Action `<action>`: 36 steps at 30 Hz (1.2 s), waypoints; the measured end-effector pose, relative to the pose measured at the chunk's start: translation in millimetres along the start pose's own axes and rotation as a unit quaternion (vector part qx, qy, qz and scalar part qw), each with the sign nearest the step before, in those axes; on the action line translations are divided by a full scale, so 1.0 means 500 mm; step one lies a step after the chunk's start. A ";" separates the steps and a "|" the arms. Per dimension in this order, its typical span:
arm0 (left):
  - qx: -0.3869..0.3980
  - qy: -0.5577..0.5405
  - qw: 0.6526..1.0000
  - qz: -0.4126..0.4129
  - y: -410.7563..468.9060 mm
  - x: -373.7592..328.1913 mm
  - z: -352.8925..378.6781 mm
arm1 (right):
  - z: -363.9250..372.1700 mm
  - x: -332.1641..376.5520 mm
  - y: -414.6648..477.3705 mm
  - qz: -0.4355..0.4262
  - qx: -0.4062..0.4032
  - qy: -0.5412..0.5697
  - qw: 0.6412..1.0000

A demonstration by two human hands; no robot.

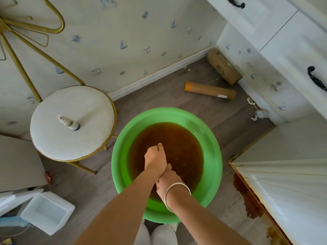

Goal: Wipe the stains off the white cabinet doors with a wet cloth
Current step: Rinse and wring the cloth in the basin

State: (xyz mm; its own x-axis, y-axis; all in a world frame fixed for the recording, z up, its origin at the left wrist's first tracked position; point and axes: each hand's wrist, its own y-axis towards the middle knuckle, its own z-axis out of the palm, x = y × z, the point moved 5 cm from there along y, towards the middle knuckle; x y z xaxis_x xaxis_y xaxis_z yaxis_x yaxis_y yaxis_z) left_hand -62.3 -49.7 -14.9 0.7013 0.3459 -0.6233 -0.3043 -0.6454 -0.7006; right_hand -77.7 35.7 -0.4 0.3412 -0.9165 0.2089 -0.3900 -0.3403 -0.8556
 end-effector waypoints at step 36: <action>0.228 0.226 0.930 0.179 -0.267 -0.283 -0.143 | -0.267 -0.063 -0.343 -0.180 0.007 0.808 0.561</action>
State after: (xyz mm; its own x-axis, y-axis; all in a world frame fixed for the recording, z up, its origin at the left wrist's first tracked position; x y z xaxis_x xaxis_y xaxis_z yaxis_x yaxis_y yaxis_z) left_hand -75.0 -61.1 191.5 0.6707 -0.2239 -0.7071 -0.7397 -0.2720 -0.6155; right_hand -135.9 94.8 202.9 -0.8294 0.2137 0.5161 -0.5344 -0.5724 -0.6218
